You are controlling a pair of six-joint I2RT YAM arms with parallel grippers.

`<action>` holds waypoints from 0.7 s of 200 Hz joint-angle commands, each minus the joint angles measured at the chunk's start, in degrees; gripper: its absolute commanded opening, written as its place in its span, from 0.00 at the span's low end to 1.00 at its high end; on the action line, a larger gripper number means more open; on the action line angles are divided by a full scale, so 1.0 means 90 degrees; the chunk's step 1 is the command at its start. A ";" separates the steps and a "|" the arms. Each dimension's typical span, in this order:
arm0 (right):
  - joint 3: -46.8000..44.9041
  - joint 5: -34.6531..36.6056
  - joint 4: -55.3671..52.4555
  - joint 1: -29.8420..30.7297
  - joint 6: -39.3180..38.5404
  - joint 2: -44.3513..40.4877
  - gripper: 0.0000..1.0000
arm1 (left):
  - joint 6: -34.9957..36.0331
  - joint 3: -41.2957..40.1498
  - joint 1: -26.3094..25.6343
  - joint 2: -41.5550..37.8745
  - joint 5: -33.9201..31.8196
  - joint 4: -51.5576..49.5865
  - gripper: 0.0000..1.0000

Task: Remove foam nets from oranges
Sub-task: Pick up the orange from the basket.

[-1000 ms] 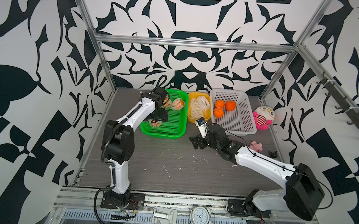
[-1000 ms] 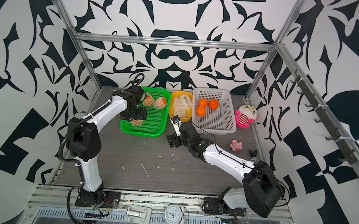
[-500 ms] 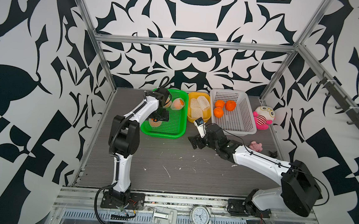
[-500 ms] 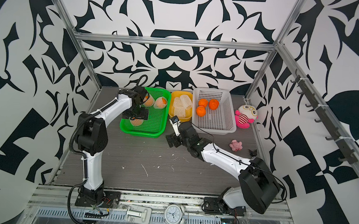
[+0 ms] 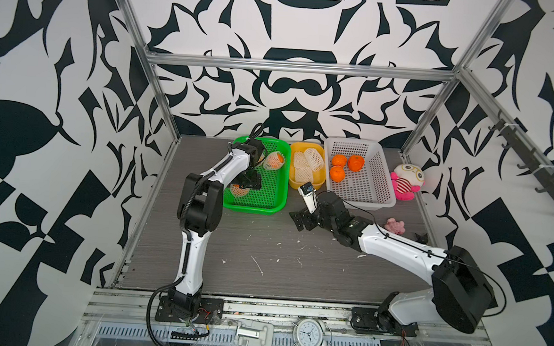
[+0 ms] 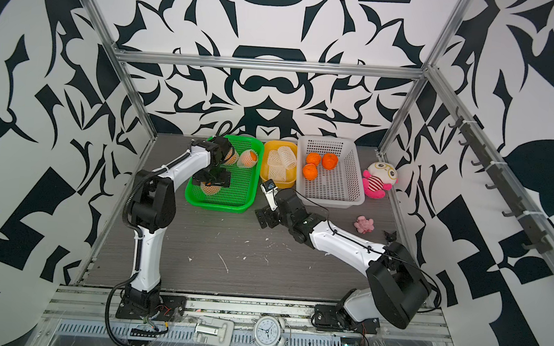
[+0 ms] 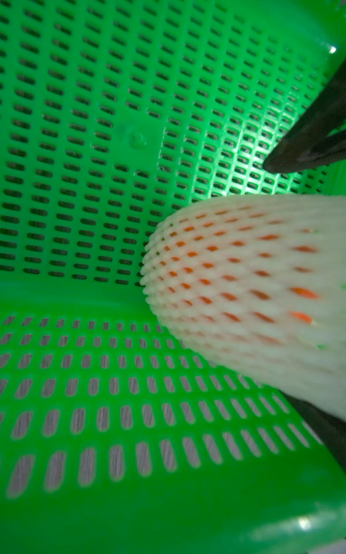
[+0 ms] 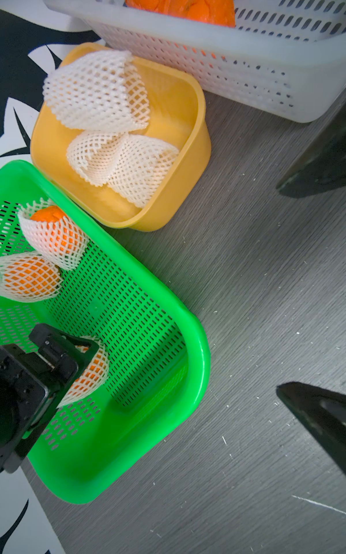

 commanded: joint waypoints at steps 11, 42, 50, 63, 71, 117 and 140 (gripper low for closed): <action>0.0033 -0.0041 0.0151 0.0013 -0.0019 -0.0069 0.99 | -0.0129 0.0256 0.0023 0.0155 0.0037 -0.0232 0.99; 0.0094 -0.0044 0.0126 0.0009 -0.0043 -0.0036 0.99 | -0.0146 0.0242 0.0024 0.0175 0.0192 -0.0146 1.00; 0.0114 -0.0053 0.0117 0.0009 -0.0047 -0.0016 0.99 | -0.0160 0.0242 0.0024 0.0184 0.0300 -0.0116 1.00; 0.0154 -0.0072 0.0098 0.0017 -0.0053 0.0022 0.99 | -0.0185 0.0236 0.0027 0.0177 0.0524 -0.0053 1.00; 0.0184 -0.0072 0.0088 0.0012 -0.0062 0.0049 0.99 | -0.0206 0.0220 0.0024 0.0165 0.0664 -0.0023 0.99; 0.0247 -0.0100 0.0087 0.0008 -0.0051 0.0162 0.99 | -0.0184 0.0074 0.0031 -0.0083 0.1208 0.0211 0.99; 0.0273 -0.0139 0.0093 0.0011 -0.0043 0.0222 0.99 | -0.0026 0.0002 0.0031 -0.0107 0.0955 0.0325 0.99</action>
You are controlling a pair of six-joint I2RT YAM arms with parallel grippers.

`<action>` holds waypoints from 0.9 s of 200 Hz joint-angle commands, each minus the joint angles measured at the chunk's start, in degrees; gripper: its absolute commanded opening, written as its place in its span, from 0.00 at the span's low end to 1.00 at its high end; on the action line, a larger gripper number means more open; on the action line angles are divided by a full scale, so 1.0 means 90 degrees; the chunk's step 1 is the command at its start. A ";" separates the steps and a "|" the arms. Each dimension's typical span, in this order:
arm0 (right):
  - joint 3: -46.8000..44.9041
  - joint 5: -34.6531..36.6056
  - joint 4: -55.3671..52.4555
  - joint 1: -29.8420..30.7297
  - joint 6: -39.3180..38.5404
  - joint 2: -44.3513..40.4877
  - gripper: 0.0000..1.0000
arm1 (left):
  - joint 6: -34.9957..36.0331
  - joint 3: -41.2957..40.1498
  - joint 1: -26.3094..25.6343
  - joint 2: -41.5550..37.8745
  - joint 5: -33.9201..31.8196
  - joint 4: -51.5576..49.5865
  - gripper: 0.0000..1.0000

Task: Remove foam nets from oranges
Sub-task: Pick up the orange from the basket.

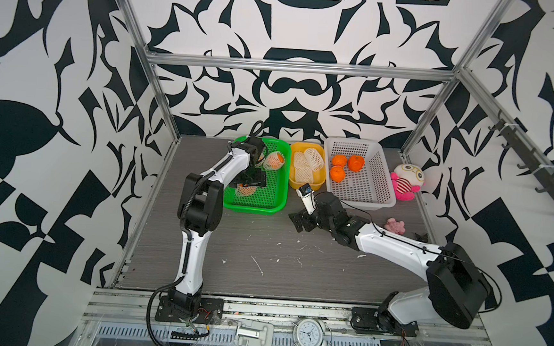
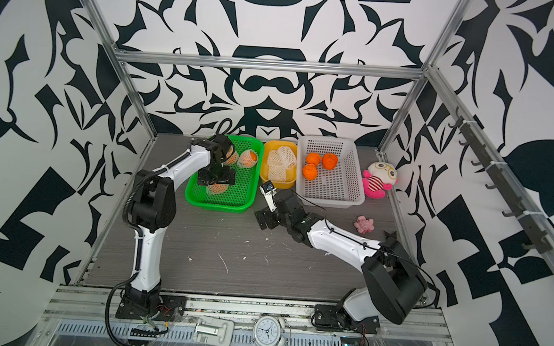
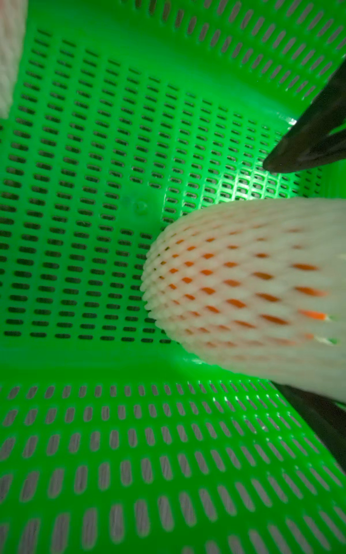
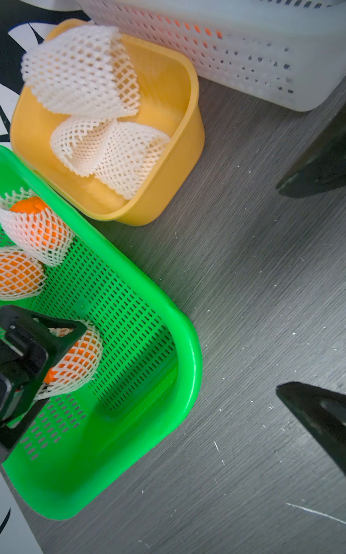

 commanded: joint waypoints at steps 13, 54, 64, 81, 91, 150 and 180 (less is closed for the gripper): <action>0.0285 -0.0090 0.0123 0.0009 -0.0032 -0.0013 0.99 | 0.0112 0.0018 0.0024 -0.0013 -0.0214 -0.0113 0.99; 0.0263 -0.0110 0.0113 0.0009 -0.0040 -0.0028 0.99 | 0.0058 0.0247 -0.0040 0.0103 -0.0421 -0.0338 1.00; 0.0258 -0.0103 0.0112 0.0014 -0.0050 -0.0042 0.99 | 0.0062 0.0166 -0.0063 -0.0024 -0.0410 -0.0252 0.99; 0.0254 -0.0084 0.0114 0.0009 -0.0067 -0.0066 0.99 | 0.0083 0.0007 -0.0067 -0.0229 -0.0433 -0.0106 0.99; 0.0254 -0.0090 0.0118 0.0009 -0.0070 -0.0069 0.99 | 0.0091 -0.0065 -0.0074 -0.0329 -0.0481 -0.0012 1.00; 0.0263 -0.0146 0.0123 0.0011 -0.0066 -0.0008 0.99 | 0.0138 -0.0033 -0.0055 0.0000 -0.0171 0.0184 1.00; 0.0255 -0.0158 0.0085 0.0009 -0.0063 -0.0032 0.99 | 0.0110 0.0096 -0.0006 0.0275 -0.0144 0.0134 0.99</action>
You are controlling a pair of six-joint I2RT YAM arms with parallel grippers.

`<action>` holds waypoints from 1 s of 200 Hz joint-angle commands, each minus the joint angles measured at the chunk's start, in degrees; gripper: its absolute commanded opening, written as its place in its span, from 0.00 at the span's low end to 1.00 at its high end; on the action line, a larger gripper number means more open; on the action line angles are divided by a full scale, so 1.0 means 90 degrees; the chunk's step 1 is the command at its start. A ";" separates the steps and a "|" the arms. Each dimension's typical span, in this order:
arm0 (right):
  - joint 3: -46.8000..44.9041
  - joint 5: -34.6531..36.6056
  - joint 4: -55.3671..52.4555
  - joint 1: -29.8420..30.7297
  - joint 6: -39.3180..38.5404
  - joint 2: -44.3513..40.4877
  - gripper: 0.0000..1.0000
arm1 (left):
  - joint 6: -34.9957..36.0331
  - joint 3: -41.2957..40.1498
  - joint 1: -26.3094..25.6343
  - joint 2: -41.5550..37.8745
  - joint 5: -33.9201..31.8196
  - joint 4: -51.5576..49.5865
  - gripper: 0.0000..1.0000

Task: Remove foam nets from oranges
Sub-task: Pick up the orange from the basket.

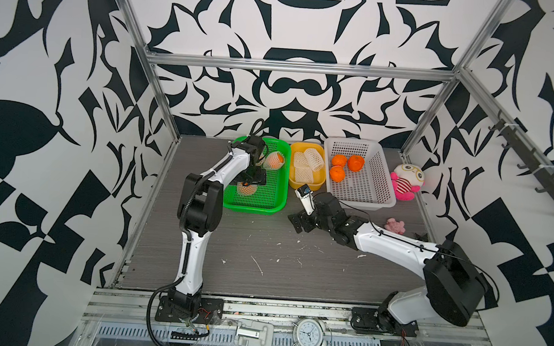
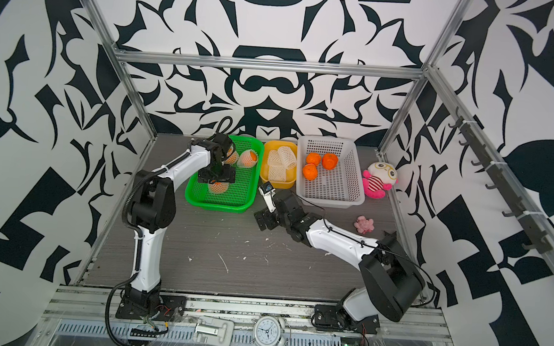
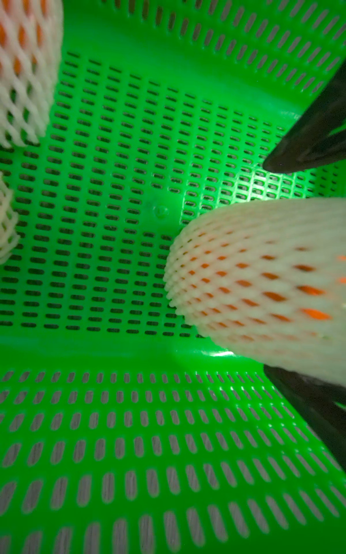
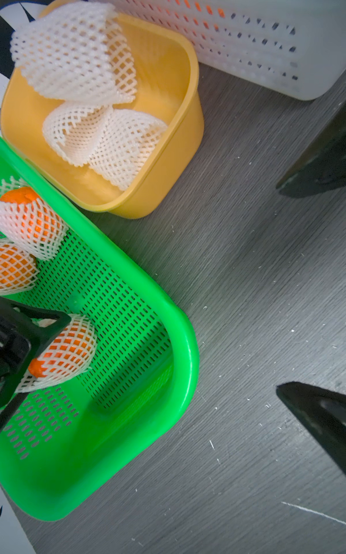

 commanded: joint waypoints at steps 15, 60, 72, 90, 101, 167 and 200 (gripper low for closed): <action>0.0210 -0.0040 0.0067 0.0010 -0.0046 -0.0136 0.99 | -0.0027 0.0102 0.0045 0.0340 0.0073 -0.0122 0.99; 0.0224 -0.0043 0.0055 0.0010 -0.0044 -0.0098 0.99 | -0.0034 0.0096 0.0045 0.0383 0.0064 -0.0068 0.99; 0.0239 -0.0040 0.0038 0.0011 -0.0042 -0.0086 0.99 | -0.0032 0.0084 0.0045 0.0367 0.0062 -0.0077 0.97; 0.0270 -0.0039 0.0038 0.0009 -0.0045 -0.0080 0.99 | -0.0042 0.0065 0.0045 0.0326 0.0024 -0.0093 0.92; 0.0291 -0.0036 0.0026 0.0009 -0.0043 -0.0077 0.99 | -0.0058 0.0055 0.0045 0.0289 0.0004 -0.0119 0.89; 0.0353 -0.0015 -0.0040 0.0009 -0.0036 -0.0136 0.99 | -0.0081 -0.0107 0.0045 0.0082 -0.0038 -0.0180 0.79; 0.0381 0.0014 -0.0069 0.0009 -0.0065 -0.0223 0.99 | -0.0092 -0.0130 0.0045 -0.0028 -0.0065 -0.0252 0.76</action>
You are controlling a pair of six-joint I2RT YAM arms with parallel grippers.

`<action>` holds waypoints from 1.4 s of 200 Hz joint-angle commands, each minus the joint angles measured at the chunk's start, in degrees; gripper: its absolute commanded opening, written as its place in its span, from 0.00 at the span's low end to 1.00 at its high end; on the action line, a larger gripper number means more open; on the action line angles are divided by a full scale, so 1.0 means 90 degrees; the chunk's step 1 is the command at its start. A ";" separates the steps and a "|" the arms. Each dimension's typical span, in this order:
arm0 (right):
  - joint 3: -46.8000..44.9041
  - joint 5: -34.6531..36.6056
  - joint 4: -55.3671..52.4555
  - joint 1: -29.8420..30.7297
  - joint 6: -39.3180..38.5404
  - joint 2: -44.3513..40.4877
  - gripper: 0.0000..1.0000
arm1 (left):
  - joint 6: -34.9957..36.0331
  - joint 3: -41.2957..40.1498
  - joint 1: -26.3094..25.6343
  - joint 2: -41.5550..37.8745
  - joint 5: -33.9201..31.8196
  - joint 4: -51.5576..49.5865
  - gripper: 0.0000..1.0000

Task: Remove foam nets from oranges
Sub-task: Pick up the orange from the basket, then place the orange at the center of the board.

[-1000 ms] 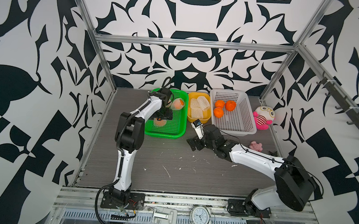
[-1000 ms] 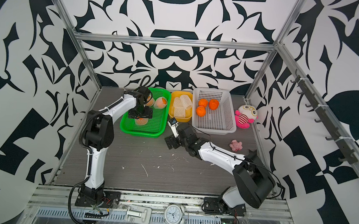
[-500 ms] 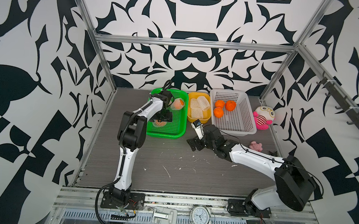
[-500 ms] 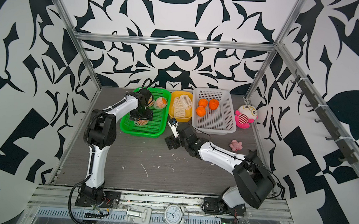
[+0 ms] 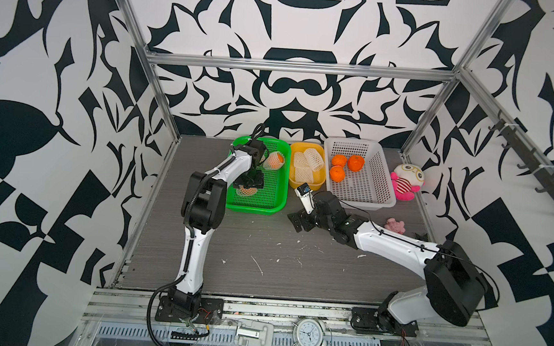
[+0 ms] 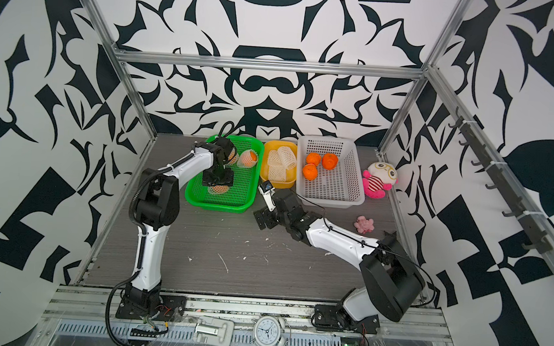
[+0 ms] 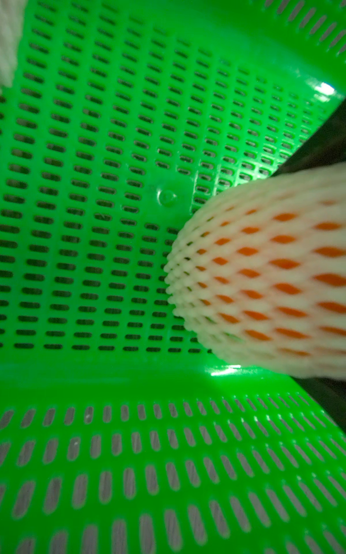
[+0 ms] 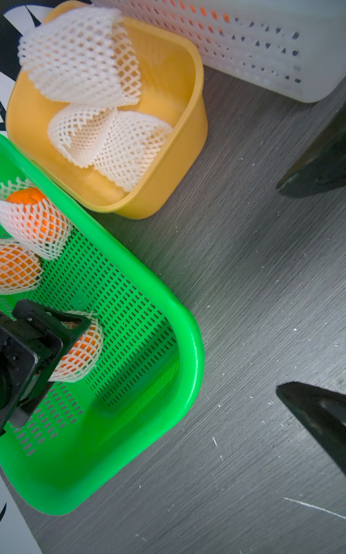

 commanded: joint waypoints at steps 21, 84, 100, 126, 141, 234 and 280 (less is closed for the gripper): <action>0.0271 0.0002 0.0027 0.0018 -0.0100 -0.0281 0.99 | -0.0068 -0.0094 0.0029 -0.0440 -0.0095 -0.0362 0.74; 0.0348 -0.0483 -0.0012 0.0004 -0.0553 -0.0523 0.99 | -0.0023 0.0154 -0.0104 -0.0784 -0.0009 -0.0750 0.70; 0.0325 -0.0698 -0.0021 0.0008 -0.0780 -0.0647 0.99 | 0.0003 0.0247 -0.0201 -0.0925 0.0011 -0.0931 0.70; 0.0213 -0.1000 0.0035 0.0000 -0.1120 -0.0936 0.99 | 0.0044 0.0264 -0.0361 -0.1265 0.0070 -0.1182 0.69; 0.0130 -0.1187 0.0040 0.0000 -0.1270 -0.1097 0.99 | 0.0053 0.0243 -0.0480 -0.1492 0.0092 -0.1343 0.68; -0.1351 -0.1633 0.0276 0.0670 -0.2030 -0.2414 1.00 | -0.0616 -0.1198 -0.2150 -0.3319 0.0084 -0.1937 0.68; -0.2140 -0.1109 0.0587 0.1267 -0.1997 -0.2696 0.99 | -0.1326 -0.2432 -0.3005 -0.4041 0.0260 -0.1767 0.69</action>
